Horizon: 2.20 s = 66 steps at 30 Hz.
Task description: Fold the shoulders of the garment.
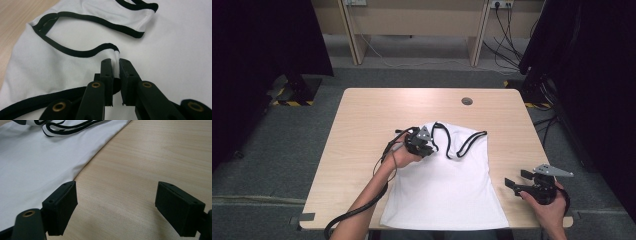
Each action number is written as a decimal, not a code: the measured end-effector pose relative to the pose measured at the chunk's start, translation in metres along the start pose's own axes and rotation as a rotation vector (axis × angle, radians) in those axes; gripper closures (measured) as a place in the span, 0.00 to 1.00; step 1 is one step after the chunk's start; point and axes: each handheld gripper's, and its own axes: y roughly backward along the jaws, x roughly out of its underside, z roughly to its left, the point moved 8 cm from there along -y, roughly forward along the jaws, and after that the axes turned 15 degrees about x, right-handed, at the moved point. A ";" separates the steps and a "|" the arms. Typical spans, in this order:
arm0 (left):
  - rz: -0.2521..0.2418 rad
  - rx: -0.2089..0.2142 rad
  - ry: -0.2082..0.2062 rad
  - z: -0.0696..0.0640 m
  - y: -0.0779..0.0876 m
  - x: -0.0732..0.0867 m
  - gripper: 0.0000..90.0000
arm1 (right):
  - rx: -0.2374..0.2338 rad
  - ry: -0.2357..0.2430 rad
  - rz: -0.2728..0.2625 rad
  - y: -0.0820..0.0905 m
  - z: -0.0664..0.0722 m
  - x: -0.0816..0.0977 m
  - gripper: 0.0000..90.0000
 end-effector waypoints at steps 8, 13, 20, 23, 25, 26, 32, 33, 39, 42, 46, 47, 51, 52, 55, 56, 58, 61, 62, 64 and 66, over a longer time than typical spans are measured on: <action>0.006 -0.012 -0.033 -0.010 0.011 -0.003 0.90 | 0.000 0.000 0.001 0.000 0.000 0.000 0.20; 0.009 -0.023 -0.033 -0.015 0.016 0.002 0.90 | 0.000 -0.001 0.000 0.000 0.000 0.000 0.20; 0.023 -0.016 -0.031 -0.021 0.013 0.013 0.89 | 0.000 0.001 0.002 0.000 0.000 0.000 0.20; 0.023 -0.009 -0.027 -0.023 0.011 0.016 0.89 | 0.002 0.001 0.002 0.000 0.000 0.000 0.20; 0.024 -0.004 -0.024 -0.024 0.007 0.018 0.88 | 0.001 0.001 0.002 0.000 0.000 0.000 0.20; 0.030 0.001 -0.023 -0.025 0.006 0.020 0.88 | 0.001 0.001 0.003 0.000 0.000 0.000 0.20; 0.010 0.016 -0.015 -0.028 0.008 0.020 0.83 | 0.000 -0.001 0.001 0.000 0.000 0.000 0.20; -0.017 0.020 -0.015 -0.030 0.015 0.016 0.83 | 0.000 0.001 0.002 0.000 0.000 0.000 0.20; -0.062 -0.004 -0.012 -0.026 0.030 0.005 0.77 | 0.000 0.001 0.003 0.000 0.000 0.000 0.20; -0.068 -0.020 -0.006 -0.020 0.030 0.002 0.75 | 0.002 0.001 0.002 0.000 0.000 0.000 0.20; -0.071 -0.027 0.010 -0.013 0.024 0.001 0.74 | 0.000 0.000 0.002 0.000 0.000 0.000 0.20; -0.051 -0.031 0.033 -0.006 0.015 0.004 0.74 | 0.000 0.000 0.002 0.000 0.000 0.000 0.20; -0.024 -0.020 0.045 -0.004 0.006 0.007 0.74 | -0.004 0.000 0.001 0.000 0.000 0.000 0.20; -0.005 -0.005 0.052 -0.004 0.000 0.011 0.74 | -0.004 0.000 0.001 0.000 0.000 0.000 0.20; 0.002 0.001 0.057 -0.006 -0.003 0.014 0.73 | -0.004 0.001 0.001 0.000 0.000 0.000 0.20; 0.002 0.001 0.057 -0.006 -0.003 0.014 0.73 | -0.006 0.002 0.003 0.000 0.000 0.000 0.20; 0.011 0.005 0.060 -0.007 -0.005 0.017 0.73 | -0.006 0.007 0.006 -0.001 0.001 0.000 0.20; -0.003 0.016 0.069 -0.011 -0.005 0.019 0.70 | -0.004 0.026 0.016 -0.001 0.003 0.001 0.20; -0.017 0.026 0.067 -0.013 -0.004 0.019 0.69 | -0.002 0.036 0.021 -0.002 0.003 0.001 0.20; -0.025 0.024 0.058 -0.016 0.000 0.019 0.67 | -0.003 0.051 0.028 -0.003 0.005 0.002 0.20; -0.029 0.004 0.052 -0.017 0.005 0.020 0.64 | 0.006 0.059 0.026 -0.003 0.005 0.001 0.20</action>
